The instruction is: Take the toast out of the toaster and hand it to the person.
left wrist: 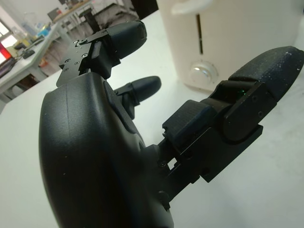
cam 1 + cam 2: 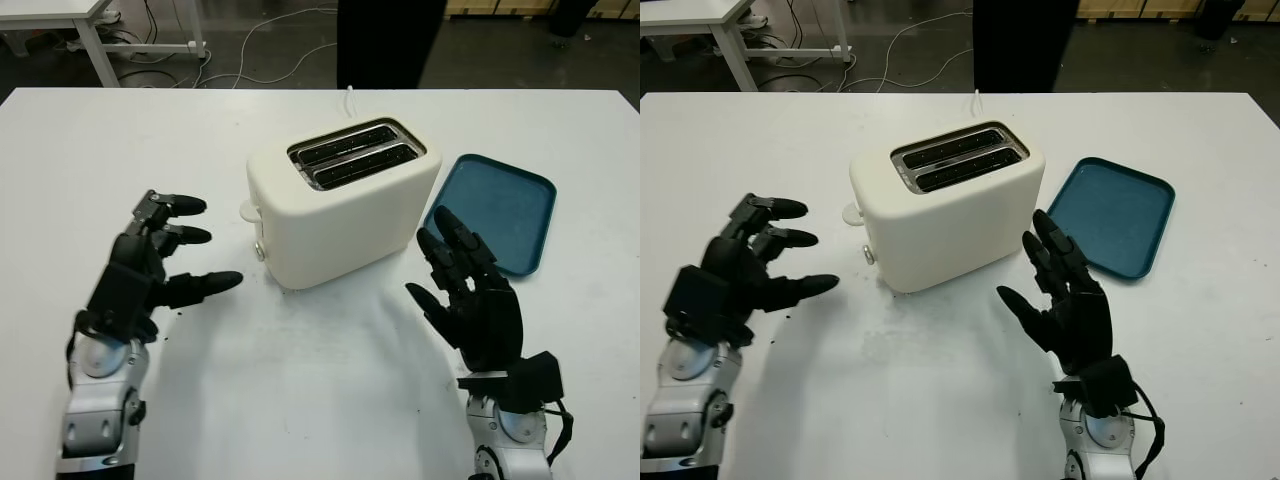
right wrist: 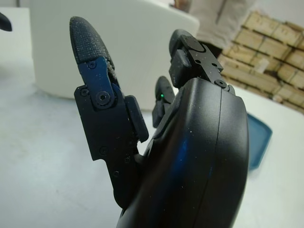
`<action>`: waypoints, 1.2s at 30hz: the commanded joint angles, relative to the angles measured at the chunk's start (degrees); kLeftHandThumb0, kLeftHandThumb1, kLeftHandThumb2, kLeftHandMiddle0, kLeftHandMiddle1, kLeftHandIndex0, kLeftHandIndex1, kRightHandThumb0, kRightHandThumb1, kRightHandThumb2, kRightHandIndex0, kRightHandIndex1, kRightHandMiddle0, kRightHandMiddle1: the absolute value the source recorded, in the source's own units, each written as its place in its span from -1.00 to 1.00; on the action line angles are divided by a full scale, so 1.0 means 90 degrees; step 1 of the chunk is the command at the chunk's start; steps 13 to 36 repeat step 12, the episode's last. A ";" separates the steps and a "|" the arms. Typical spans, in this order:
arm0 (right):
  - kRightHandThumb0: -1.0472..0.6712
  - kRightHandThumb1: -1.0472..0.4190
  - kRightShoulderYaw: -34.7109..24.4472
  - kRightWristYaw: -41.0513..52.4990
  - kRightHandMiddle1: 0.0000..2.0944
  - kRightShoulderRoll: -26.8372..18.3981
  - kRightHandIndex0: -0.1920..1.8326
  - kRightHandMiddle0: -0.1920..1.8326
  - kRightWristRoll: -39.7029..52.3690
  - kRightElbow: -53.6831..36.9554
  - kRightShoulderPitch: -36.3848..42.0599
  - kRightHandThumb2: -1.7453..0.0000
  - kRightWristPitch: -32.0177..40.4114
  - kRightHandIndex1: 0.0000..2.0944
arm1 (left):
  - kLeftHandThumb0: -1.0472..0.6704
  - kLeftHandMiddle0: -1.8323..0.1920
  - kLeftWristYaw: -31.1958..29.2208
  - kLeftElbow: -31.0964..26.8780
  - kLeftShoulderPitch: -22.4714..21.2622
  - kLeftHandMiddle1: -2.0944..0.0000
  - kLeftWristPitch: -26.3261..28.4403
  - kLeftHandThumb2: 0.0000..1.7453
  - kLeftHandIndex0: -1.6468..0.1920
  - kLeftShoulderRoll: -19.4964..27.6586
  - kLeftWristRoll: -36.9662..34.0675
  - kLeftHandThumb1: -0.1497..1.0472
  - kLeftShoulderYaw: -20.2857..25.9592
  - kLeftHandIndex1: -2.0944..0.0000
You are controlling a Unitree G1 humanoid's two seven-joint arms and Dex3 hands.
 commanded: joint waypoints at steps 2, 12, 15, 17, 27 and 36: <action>-0.54 -0.78 -0.0017 -0.0133 -0.95 0.0083 -0.49 -0.43 -0.0092 0.0063 -0.0074 1.00 -0.0117 -0.84 | -1.00 0.55 0.0078 0.0174 0.0097 -0.38 -0.0257 -0.99 0.60 -0.0043 0.0148 0.00 -0.0095 -0.36; -0.52 -0.76 -0.0079 -0.0346 -0.97 0.0170 -0.50 -0.43 -0.0048 -0.0042 -0.0087 1.00 0.0181 -0.86 | -0.99 0.45 0.0179 0.0124 0.0176 -0.30 -0.0318 -0.99 0.50 0.0017 0.0232 0.00 -0.0129 -0.30; -0.52 -0.76 -0.0079 -0.0346 -0.97 0.0170 -0.50 -0.43 -0.0048 -0.0042 -0.0087 1.00 0.0181 -0.86 | -0.99 0.45 0.0179 0.0124 0.0176 -0.30 -0.0318 -0.99 0.50 0.0017 0.0232 0.00 -0.0129 -0.30; -0.52 -0.76 -0.0079 -0.0346 -0.97 0.0170 -0.50 -0.43 -0.0048 -0.0042 -0.0087 1.00 0.0181 -0.86 | -0.99 0.45 0.0179 0.0124 0.0176 -0.30 -0.0318 -0.99 0.50 0.0017 0.0232 0.00 -0.0129 -0.30; -0.52 -0.76 -0.0079 -0.0346 -0.97 0.0170 -0.50 -0.43 -0.0048 -0.0042 -0.0087 1.00 0.0181 -0.86 | -0.99 0.45 0.0179 0.0124 0.0176 -0.30 -0.0318 -0.99 0.50 0.0017 0.0232 0.00 -0.0129 -0.30; -0.52 -0.76 -0.0079 -0.0346 -0.97 0.0170 -0.50 -0.43 -0.0048 -0.0042 -0.0087 1.00 0.0181 -0.86 | -0.99 0.45 0.0179 0.0124 0.0176 -0.30 -0.0318 -0.99 0.50 0.0017 0.0232 0.00 -0.0129 -0.30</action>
